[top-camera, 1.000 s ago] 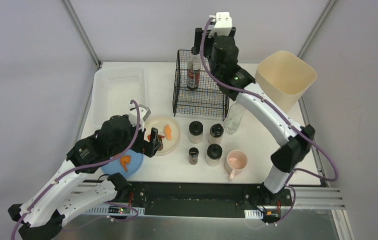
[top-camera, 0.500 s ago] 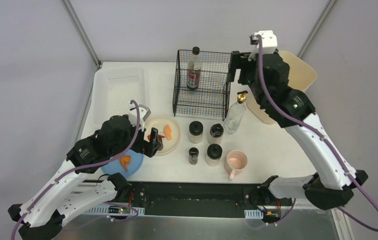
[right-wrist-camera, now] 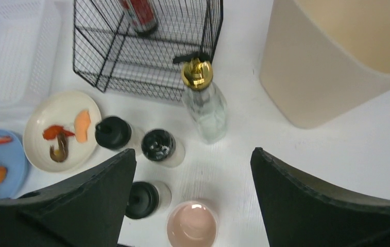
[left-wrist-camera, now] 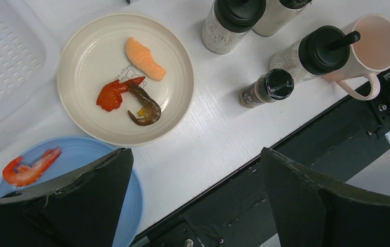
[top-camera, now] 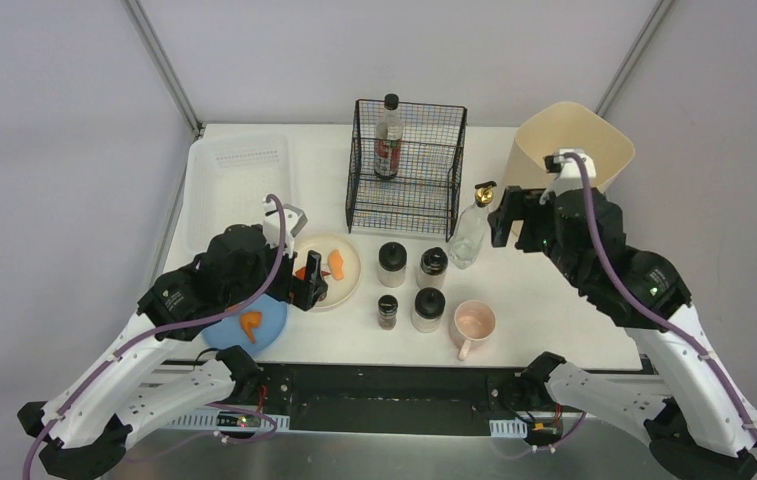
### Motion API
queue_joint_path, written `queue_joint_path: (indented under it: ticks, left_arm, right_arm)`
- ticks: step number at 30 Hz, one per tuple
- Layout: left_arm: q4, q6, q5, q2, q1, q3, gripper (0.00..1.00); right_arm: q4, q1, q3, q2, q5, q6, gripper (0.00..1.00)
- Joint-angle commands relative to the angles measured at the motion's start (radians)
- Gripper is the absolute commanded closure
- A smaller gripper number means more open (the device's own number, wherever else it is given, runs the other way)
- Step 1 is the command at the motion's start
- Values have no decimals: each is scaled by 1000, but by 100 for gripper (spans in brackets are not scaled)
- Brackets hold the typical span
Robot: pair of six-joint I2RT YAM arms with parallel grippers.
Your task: Clear the kitchen counter
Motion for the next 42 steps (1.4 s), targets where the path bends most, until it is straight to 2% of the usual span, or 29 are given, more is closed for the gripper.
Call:
queue_joint_path:
  ticks: [1, 4, 11, 22, 33, 42]
  left_arm:
    - [28, -18, 18, 5, 0, 33, 0]
    - [28, -21, 15, 6, 0, 33, 1]
    - [28, -31, 8, 12, 0, 25, 0]
    - [29, -34, -10, 12, 0, 8, 0]
    - [33, -37, -12, 26, 0, 12, 0]
    - [37, -37, -6, 38, 0, 8, 0]
  right_arm:
    - [40, 1, -168, -59, -44, 56, 14]
    - [136, 1, -277, -88, -59, 40, 14]
    - [336, -29, -416, -43, -22, -47, 15]
    - [634, -152, -504, 44, -83, -101, 20]
    - [738, -187, -518, 137, -131, -96, 28]
    - [781, -187, -565, 142, -110, -99, 38]
